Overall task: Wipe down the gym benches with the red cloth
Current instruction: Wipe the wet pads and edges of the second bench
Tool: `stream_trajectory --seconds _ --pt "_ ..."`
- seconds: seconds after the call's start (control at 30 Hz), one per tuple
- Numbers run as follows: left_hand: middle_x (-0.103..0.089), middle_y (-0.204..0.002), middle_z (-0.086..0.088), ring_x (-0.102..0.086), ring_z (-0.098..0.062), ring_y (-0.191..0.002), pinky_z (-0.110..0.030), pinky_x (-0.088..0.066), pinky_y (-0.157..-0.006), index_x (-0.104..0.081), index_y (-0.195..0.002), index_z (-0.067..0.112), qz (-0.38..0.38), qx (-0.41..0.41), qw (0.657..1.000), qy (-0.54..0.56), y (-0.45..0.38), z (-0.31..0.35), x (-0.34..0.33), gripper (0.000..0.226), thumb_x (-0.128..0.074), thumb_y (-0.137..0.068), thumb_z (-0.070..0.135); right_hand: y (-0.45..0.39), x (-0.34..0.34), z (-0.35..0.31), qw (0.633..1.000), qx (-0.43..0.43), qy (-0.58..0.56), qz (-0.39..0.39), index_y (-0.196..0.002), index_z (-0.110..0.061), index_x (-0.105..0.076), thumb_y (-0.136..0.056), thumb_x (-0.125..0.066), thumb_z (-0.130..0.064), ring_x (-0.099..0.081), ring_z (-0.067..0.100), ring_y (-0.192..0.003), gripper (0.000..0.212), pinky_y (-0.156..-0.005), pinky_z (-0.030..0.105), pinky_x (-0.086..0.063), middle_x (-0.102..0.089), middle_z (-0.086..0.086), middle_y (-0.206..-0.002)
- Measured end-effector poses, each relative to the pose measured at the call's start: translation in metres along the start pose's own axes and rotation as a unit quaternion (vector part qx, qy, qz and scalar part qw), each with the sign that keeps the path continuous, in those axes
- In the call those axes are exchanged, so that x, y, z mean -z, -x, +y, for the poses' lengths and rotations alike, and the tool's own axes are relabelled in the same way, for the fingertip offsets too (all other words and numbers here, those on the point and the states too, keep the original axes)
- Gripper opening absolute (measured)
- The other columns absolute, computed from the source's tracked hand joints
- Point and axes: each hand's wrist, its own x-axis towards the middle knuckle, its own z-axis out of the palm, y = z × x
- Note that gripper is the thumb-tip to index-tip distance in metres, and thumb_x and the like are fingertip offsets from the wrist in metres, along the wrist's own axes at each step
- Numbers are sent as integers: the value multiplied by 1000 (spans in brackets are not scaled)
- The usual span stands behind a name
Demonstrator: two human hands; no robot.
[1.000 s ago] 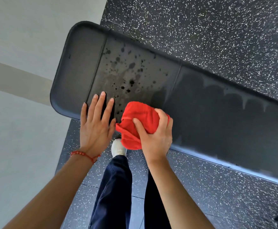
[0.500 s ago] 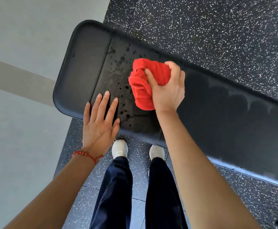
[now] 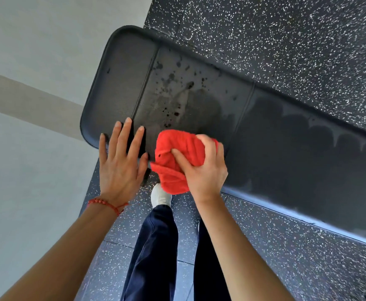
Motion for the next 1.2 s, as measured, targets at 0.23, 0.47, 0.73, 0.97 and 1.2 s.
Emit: stream_trajectory --seconds 0.23,0.47,0.73,0.97,1.2 --pt "-34 -146 -22 -29 -39 -135 -60 -20 -107 -44 -137 7 0 -11 1000 -15 -2 -12 -4 53 -38 -90 29 -81 -13 -25 999 13 -21 22 -109 -20 -60 -69 -70 -53 -60 27 -89 53 -67 32 -37 -60 6 -104" --pt "-35 -146 -20 -27 -37 -135 -60 -20 -106 -43 -138 8 13 -17 1000 -6 -2 -14 -7 52 -38 -90 29 -126 -32 -47 997 -20 -11 78 -113 -25 -57 -72 -65 -59 -60 25 -90 54 -64 27 -32 -59 2 -106" --pt "-34 -146 -20 -27 -35 -136 -58 -17 -108 -43 -137 6 46 29 998 39 -14 -27 2 49 -45 -90 21 -20 -38 -40 1000 29 -10 4 -105 -15 -62 -68 -66 -57 -63 29 -79 56 -59 33 -43 -62 10 -95" --pt "-32 -147 -19 -27 -37 -136 -54 -18 -108 -43 -138 6 40 49 997 49 -29 -48 8 49 -33 -94 26 -10 -42 -41 995 87 4 -40 -102 -20 -61 -68 -57 -62 -63 28 -69 54 -49 31 -49 -60 9 -87" --pt "-33 -147 -21 -29 -39 -135 -55 -22 -107 -42 -137 5 49 44 997 41 -29 -46 6 49 -35 -92 21 -74 -53 -70 997 73 -7 -22 -107 -18 -62 -70 -69 -54 -62 34 -82 52 -55 34 -44 -59 12 -95"
